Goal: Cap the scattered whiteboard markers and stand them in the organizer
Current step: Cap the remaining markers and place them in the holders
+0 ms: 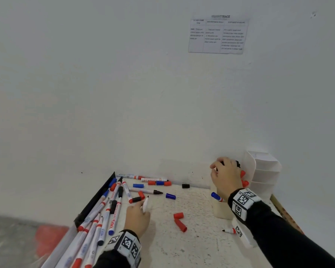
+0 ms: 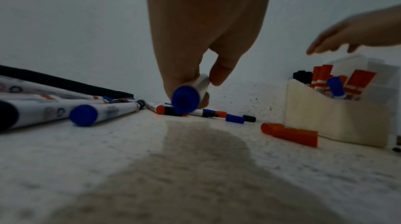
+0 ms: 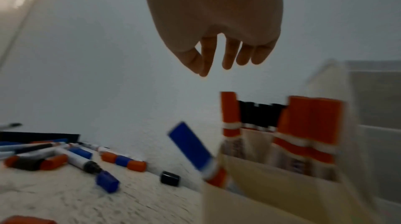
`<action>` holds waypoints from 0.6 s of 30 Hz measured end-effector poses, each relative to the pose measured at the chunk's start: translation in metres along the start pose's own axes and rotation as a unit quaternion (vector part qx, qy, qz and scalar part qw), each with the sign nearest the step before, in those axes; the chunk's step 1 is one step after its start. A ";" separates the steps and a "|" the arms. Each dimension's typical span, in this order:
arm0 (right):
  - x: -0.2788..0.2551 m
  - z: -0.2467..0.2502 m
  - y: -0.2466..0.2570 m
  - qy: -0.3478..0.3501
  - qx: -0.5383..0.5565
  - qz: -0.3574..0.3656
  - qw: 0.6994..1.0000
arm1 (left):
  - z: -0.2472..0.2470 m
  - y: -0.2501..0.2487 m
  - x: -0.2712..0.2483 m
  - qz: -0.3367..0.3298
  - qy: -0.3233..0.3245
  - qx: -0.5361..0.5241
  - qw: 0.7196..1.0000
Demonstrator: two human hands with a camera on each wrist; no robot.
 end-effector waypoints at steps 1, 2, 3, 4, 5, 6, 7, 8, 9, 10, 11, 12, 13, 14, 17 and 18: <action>0.001 0.001 0.019 -0.013 0.045 0.031 0.998 | 0.001 0.004 0.001 0.001 0.002 0.016 1.000; 0.003 -0.004 0.037 0.005 0.090 0.058 0.994 | 0.001 0.007 0.002 0.004 0.005 0.025 1.000; 0.005 -0.016 0.054 0.051 0.131 0.079 0.987 | 0.001 0.009 0.003 0.006 0.008 0.030 0.999; 0.005 -0.032 0.068 0.120 0.160 0.088 0.976 | 0.001 0.011 0.004 0.008 0.014 0.030 0.999; 0.003 -0.051 0.081 0.197 0.172 0.087 0.961 | 0.000 0.011 0.004 0.009 0.019 0.024 0.999; -0.001 -0.074 0.090 0.275 0.171 0.084 0.942 | -0.001 0.011 0.005 0.008 0.025 0.017 1.000; -0.006 -0.096 0.097 0.344 0.153 0.082 0.923 | -0.001 0.010 0.006 0.006 0.026 0.011 1.000; -0.011 -0.114 0.101 0.393 0.130 0.080 0.907 | -0.002 0.011 0.007 0.007 0.029 0.007 1.000; -0.015 -0.129 0.103 0.422 0.100 0.074 0.898 | -0.004 0.012 0.008 0.011 0.032 0.004 0.999; -0.017 -0.141 0.102 0.435 0.070 0.062 0.896 | -0.006 0.014 0.009 0.017 0.038 -0.003 0.999; -0.018 -0.150 0.100 0.442 0.043 0.044 0.895 | -0.009 0.017 0.009 0.026 0.044 -0.011 0.999; -0.019 -0.156 0.097 0.448 0.015 0.029 0.893 | -0.012 0.020 0.009 0.035 0.048 -0.017 0.998; -0.021 -0.162 0.095 0.453 -0.012 0.019 0.891 | -0.014 0.022 0.008 0.041 0.049 -0.015 0.998; -0.022 -0.165 0.093 0.454 -0.031 0.015 0.891 | -0.016 0.022 0.008 0.042 0.048 -0.009 0.998; -0.020 -0.168 0.091 0.420 -0.024 0.008 0.907 | -0.015 0.022 0.009 0.034 0.036 -0.009 0.999; -0.017 -0.167 0.090 0.404 -0.018 0.003 0.915 | -0.014 0.022 0.010 0.033 0.033 -0.012 0.999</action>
Point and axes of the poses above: each hand's wrist, its own x-axis towards the middle knuckle, its own z-axis out of the back of the hand, y = z × x, the point moved 8 cm from there along x, towards the middle knuckle, and after that the axes turned 11 degrees about y, right-handed, at the moved point
